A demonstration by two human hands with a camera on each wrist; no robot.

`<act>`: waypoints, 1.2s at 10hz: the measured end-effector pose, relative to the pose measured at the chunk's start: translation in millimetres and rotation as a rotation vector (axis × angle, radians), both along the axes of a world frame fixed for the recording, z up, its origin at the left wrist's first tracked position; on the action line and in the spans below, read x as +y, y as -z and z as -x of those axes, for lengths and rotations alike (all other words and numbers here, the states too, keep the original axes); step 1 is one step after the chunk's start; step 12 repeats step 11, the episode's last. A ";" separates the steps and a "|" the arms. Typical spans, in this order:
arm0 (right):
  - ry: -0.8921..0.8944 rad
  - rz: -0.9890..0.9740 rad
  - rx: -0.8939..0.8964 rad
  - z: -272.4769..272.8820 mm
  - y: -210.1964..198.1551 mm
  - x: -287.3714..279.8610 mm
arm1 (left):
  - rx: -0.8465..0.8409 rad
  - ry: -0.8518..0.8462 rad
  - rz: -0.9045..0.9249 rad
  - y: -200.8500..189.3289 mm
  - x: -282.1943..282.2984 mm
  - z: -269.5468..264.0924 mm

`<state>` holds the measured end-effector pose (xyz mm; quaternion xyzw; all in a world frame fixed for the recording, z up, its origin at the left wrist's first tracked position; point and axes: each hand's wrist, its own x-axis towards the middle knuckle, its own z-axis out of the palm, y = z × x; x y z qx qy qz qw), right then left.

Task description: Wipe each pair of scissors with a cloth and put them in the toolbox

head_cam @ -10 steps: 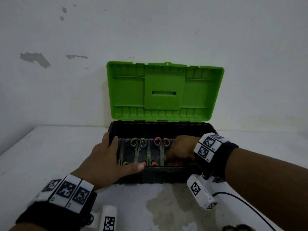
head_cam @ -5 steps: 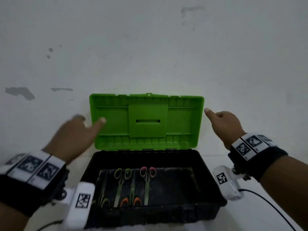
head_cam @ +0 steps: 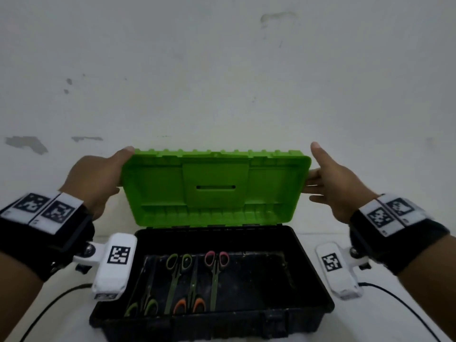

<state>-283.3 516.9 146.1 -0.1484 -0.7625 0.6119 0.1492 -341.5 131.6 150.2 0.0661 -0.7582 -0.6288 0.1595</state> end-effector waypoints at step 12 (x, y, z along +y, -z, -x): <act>-0.018 -0.559 -0.034 -198.6 98.7 -14.1 | -0.016 0.115 0.502 132.3 -51.5 -187.1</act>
